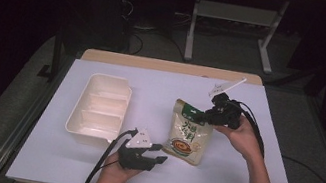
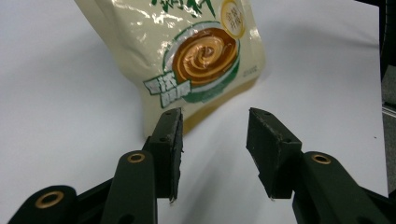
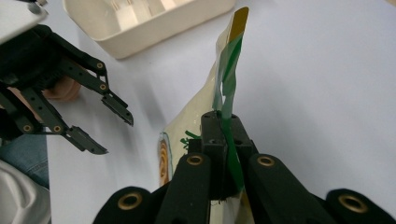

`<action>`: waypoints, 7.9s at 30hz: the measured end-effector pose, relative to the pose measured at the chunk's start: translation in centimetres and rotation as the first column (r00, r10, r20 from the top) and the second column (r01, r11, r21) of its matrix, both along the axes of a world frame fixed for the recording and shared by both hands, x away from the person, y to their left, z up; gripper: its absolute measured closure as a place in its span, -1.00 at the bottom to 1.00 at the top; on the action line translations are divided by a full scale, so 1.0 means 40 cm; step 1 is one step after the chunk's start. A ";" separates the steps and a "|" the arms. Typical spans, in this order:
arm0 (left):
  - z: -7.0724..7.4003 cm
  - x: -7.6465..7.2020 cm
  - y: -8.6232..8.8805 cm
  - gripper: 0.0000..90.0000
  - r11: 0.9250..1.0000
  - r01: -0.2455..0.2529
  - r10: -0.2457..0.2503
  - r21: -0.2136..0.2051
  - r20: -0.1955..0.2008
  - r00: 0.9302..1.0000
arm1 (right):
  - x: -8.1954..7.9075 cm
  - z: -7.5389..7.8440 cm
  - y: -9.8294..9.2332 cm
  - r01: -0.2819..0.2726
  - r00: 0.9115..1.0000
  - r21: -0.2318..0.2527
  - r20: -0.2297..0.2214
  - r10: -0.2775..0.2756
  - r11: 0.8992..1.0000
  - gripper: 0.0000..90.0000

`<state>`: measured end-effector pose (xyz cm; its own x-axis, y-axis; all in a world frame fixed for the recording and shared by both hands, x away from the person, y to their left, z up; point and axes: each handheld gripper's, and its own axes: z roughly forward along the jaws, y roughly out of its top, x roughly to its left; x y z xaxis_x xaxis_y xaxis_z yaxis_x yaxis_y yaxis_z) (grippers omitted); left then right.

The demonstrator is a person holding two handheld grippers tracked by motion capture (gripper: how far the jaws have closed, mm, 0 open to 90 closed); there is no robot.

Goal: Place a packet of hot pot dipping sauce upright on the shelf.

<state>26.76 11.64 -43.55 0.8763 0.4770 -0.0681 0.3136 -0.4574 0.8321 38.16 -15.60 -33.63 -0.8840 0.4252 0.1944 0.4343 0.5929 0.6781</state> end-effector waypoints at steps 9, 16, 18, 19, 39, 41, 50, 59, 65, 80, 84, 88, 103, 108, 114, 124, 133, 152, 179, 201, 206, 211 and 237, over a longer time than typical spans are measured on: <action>0.006 -0.027 0.021 0.20 1.000 0.006 -0.006 -0.013 0.022 1.000 | -0.014 0.035 0.028 -0.033 0.999 0.015 0.039 0.033 0.999 0.99; 0.008 -0.046 0.037 0.14 1.000 0.021 -0.020 -0.020 0.028 0.999 | -0.015 0.056 0.049 -0.041 0.997 -0.002 0.070 0.041 0.999 0.99; 0.008 -0.051 0.042 0.14 1.000 0.024 -0.023 -0.019 0.037 0.999 | -0.013 0.061 0.051 -0.041 0.996 0.001 0.076 0.041 0.999 0.99; 0.007 -0.054 0.044 0.14 0.999 0.026 -0.025 -0.020 0.037 0.999 | -0.013 0.061 0.051 -0.041 0.996 0.001 0.076 0.041 0.999 0.99; 0.002 -0.071 0.075 0.05 0.999 0.034 -0.033 -0.029 0.030 0.999 | 0.000 0.094 0.083 -0.049 0.995 0.026 0.086 0.046 0.998 0.99; 0.001 -0.072 0.076 0.04 0.999 0.036 -0.035 -0.033 0.026 0.999 | 0.003 0.099 0.088 -0.056 0.994 0.025 0.092 0.054 0.998 0.99; -0.004 -0.073 0.075 -0.07 0.998 0.049 -0.048 -0.027 0.033 0.998 | 0.012 0.118 0.107 -0.063 0.994 0.032 0.097 0.059 0.998 0.99; -0.003 -0.071 0.083 -0.12 0.998 0.047 -0.046 -0.043 0.035 0.998 | 0.024 0.134 0.125 -0.070 0.993 0.041 0.100 0.065 0.997 0.99; -0.005 -0.071 0.085 -0.17 0.998 0.053 -0.051 -0.033 0.042 0.998 | 0.037 0.146 0.148 -0.080 0.992 0.034 0.101 0.076 0.996 0.98; -0.007 -0.071 0.091 -0.28 0.997 0.061 -0.059 -0.037 0.047 0.997 | 0.065 0.176 0.199 -0.097 0.990 0.052 0.109 0.091 0.994 0.98; -0.007 -0.074 0.092 -0.29 0.997 0.060 -0.058 -0.044 0.058 0.997 | 0.076 0.179 0.217 -0.098 0.990 0.052 0.102 0.092 0.994 0.98; -0.010 -0.076 0.089 -0.31 0.997 0.067 -0.065 -0.038 0.052 0.997 | 0.086 0.189 0.233 -0.098 0.990 0.066 0.106 0.091 0.993 0.98; -0.016 -0.075 0.091 -0.35 0.997 0.072 -0.070 -0.041 0.051 0.996 | 0.122 0.215 0.295 -0.111 0.989 0.076 0.106 0.103 0.991 0.98; -0.014 -0.075 0.095 -0.35 0.997 0.069 -0.067 -0.046 0.052 0.996 | 0.133 0.222 0.311 -0.116 0.988 0.075 0.114 0.107 0.990 0.98; -0.017 -0.075 0.092 -0.36 0.997 0.072 -0.070 -0.041 0.052 0.996 | 0.146 0.229 0.329 -0.112 0.988 0.077 0.114 0.103 0.991 0.98; -0.022 -0.071 0.095 -0.38 0.996 0.076 -0.074 -0.043 0.042 0.996 | 0.170 0.235 0.363 -0.121 0.987 0.082 0.115 0.111 0.989 0.98; -0.024 -0.068 0.096 -0.38 0.996 0.078 -0.076 -0.049 0.033 0.997 | 0.192 0.241 0.405 -0.129 0.986 0.084 0.114 0.119 0.988 0.98; -0.027 -0.070 0.094 -0.40 0.995 0.090 -0.089 -0.039 0.034 0.995 | 0.238 0.244 0.499 -0.156 0.982 0.087 0.117 0.145 0.984 0.98; -0.029 -0.068 0.097 -0.40 0.994 0.096 -0.095 -0.047 0.035 0.995 | 0.280 0.196 0.615 -0.172 0.982 0.114 0.103 0.161 0.978 0.98; -0.031 -0.069 0.100 -0.41 0.994 0.094 -0.092 -0.052 0.035 0.995 | 0.307 0.129 0.684 -0.145 0.989 0.136 0.059 0.138 0.980 0.98; -0.031 -0.069 0.100 -0.41 0.994 0.095 -0.093 -0.051 0.038 0.995 | 0.312 0.114 0.690 -0.135 0.990 0.135 0.044 0.131 0.982 0.98; -0.031 -0.068 0.101 -0.40 0.994 0.095 -0.093 -0.051 0.037 0.995 | 0.316 0.096 0.690 -0.128 0.992 0.127 0.037 0.124 0.984 0.97; -0.036 -0.071 0.091 -0.41 0.994 0.106 -0.104 -0.040 0.032 0.994 | 0.318 0.087 0.612 -0.056 0.998 0.087 0.013 0.055 0.995 0.65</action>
<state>23.92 15.28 -45.00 0.9233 0.3796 -0.0590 0.2403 -0.4509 0.8596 50.87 8.89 -30.14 -0.9081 0.3568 0.2191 0.3946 0.5543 0.7328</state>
